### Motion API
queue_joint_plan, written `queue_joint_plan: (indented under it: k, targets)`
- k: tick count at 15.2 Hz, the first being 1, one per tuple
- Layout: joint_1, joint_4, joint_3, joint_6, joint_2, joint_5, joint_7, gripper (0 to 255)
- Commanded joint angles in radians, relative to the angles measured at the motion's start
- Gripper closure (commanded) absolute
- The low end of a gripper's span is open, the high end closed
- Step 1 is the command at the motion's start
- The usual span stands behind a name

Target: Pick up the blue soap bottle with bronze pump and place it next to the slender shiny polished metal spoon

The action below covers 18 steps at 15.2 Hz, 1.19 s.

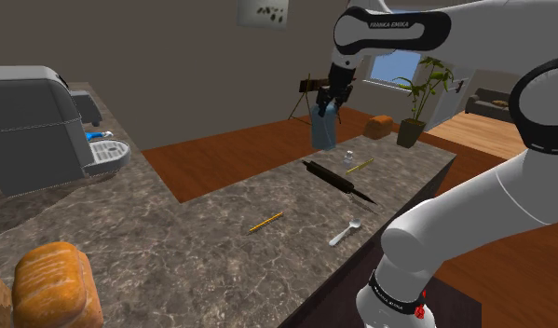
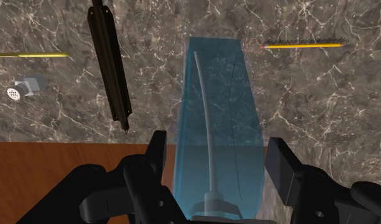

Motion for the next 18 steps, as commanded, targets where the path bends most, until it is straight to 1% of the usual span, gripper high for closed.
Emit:
queue_joint_plan:
  k: [1, 18]
  targets:
    - [-0.006, -0.007, -0.016, 0.01, 0.001, -0.004, -0.021, 255]
    - [-0.013, -0.242, -0.029, 0.237, -0.007, -0.016, -0.016, 255]
